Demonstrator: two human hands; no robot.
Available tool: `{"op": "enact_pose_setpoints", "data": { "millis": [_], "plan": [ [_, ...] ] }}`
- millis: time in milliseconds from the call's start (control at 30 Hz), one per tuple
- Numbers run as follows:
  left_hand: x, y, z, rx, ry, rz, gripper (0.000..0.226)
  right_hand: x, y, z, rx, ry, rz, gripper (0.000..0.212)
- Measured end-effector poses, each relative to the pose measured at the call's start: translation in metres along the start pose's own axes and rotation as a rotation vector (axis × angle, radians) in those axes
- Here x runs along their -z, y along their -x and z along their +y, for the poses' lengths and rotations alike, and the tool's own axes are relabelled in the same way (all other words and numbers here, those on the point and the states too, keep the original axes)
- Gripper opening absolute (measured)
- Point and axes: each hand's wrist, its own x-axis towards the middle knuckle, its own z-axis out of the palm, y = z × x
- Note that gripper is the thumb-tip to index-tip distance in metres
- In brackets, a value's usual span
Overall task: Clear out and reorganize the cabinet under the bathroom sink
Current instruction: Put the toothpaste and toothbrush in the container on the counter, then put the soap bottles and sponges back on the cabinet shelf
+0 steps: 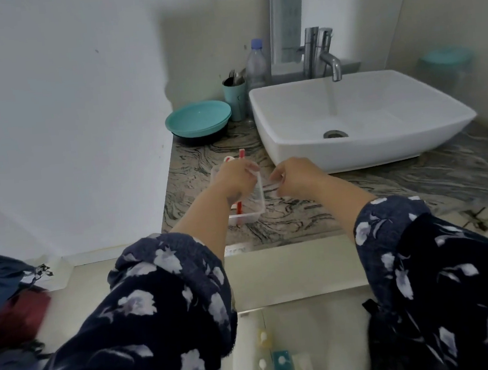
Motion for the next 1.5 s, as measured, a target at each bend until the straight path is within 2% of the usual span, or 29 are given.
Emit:
{"op": "enact_pose_setpoints", "data": {
  "millis": [200,400,533,633,1033,1500],
  "plan": [
    [-0.028,0.029,0.03,0.03,0.036,-0.089,0.029,0.006,0.032,0.041,-0.021,0.01,-0.052,0.041],
    [-0.063,0.063,0.056,0.046,0.029,-0.118,0.031,0.008,0.058,0.082,0.019,0.127,-0.196,0.044],
    [-0.087,0.082,0.071,0.119,-0.03,-0.123,0.025,0.015,0.077,0.102,0.082,0.198,-0.353,0.044],
    [-0.117,0.103,0.079,0.21,-0.018,-0.122,0.025,0.006,0.087,0.12,0.139,0.258,-0.404,0.04],
    [-0.225,0.212,0.012,0.593,0.066,-0.195,0.031,-0.109,0.118,0.155,0.22,0.283,-0.678,0.05],
    [-0.352,0.329,-0.077,0.932,0.358,-0.125,0.032,-0.282,0.157,0.194,0.34,0.342,-0.897,0.051]
  ]
}}
